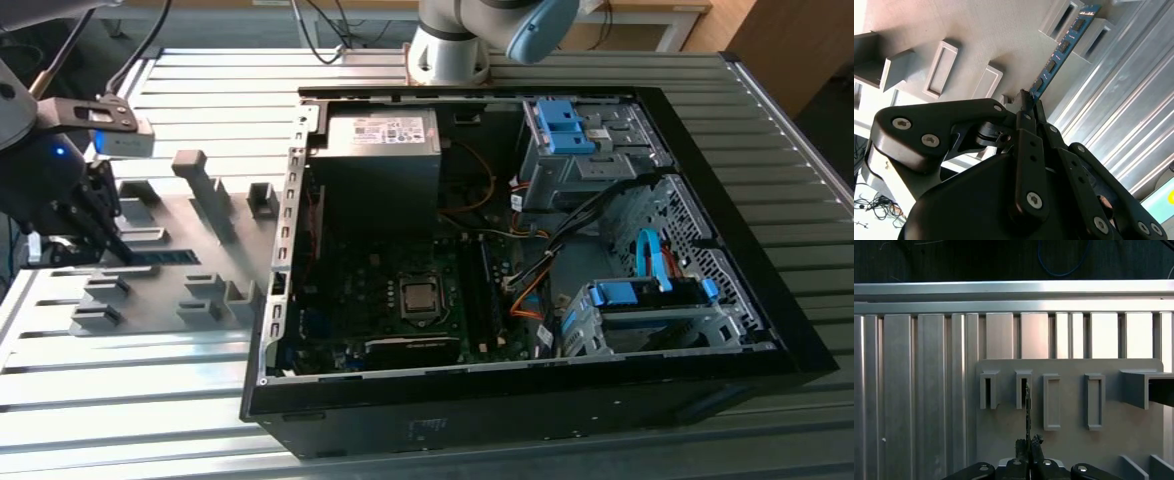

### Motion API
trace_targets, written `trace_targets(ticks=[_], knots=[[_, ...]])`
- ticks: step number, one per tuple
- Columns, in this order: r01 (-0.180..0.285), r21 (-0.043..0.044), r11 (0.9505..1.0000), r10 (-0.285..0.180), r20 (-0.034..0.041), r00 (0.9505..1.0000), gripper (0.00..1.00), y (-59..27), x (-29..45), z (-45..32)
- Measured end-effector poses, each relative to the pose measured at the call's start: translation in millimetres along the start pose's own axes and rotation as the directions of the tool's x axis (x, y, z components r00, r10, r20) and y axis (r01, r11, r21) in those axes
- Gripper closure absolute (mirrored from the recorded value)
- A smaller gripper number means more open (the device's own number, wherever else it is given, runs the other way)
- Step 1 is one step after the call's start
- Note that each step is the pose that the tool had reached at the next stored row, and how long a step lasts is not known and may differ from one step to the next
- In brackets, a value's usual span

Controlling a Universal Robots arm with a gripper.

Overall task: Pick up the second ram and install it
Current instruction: 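Pick up the second ram and move it above second insertion slot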

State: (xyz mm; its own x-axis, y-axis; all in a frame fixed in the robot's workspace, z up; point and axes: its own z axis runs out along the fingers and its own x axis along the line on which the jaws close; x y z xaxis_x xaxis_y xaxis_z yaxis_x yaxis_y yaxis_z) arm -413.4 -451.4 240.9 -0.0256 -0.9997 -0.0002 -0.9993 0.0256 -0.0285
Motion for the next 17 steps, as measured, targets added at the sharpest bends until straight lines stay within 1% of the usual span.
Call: trace_targets(ticks=[17], knots=[[0.000,-0.0001,1.0000,0.000,0.0000,1.0000,0.86,-0.1,0.0,-4.7]])
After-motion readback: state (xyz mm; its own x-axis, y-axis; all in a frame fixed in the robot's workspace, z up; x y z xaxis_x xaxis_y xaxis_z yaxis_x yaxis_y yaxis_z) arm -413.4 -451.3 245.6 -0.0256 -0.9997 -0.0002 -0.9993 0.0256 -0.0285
